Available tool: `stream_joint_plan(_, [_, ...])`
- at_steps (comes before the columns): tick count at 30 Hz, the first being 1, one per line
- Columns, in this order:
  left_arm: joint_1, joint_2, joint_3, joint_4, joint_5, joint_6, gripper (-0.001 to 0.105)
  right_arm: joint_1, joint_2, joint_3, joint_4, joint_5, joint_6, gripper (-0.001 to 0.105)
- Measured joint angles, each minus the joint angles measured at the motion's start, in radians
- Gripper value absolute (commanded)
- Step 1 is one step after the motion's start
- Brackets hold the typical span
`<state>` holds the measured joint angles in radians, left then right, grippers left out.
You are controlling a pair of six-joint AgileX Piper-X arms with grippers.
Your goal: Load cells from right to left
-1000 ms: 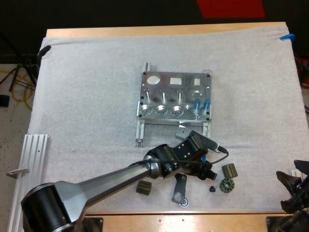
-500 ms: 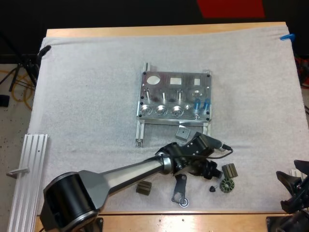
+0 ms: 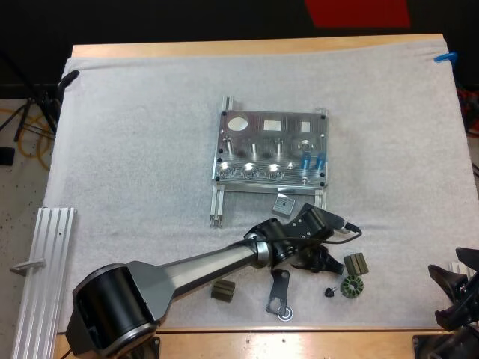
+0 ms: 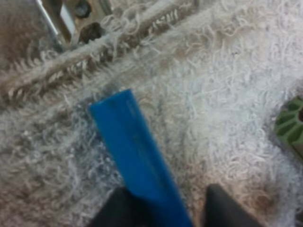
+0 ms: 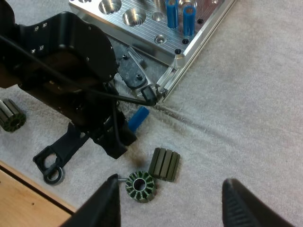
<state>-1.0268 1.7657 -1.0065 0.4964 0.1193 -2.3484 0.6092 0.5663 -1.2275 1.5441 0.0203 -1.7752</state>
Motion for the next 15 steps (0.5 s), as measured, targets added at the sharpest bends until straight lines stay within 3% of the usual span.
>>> stream_joint_plan(5, [-0.003, -0.004, 0.0, 0.01, -0.063, 0.075, 0.01, 0.0, 0.0, 0.0, 0.0, 0.0, 0.0, 0.048])
stream_joint_plan(9, [-0.003, -0.035, 0.002, 0.024, -0.119, 0.137, 0.01, 0.0, 0.0, 0.0, 0.0, 0.0, 0.0, 0.048])
stream_joint_plan(15, [-0.003, -0.104, 0.002, 0.052, -0.13, 0.255, 0.01, 0.0, 0.0, 0.0, 0.0, 0.007, 0.013, 0.048])
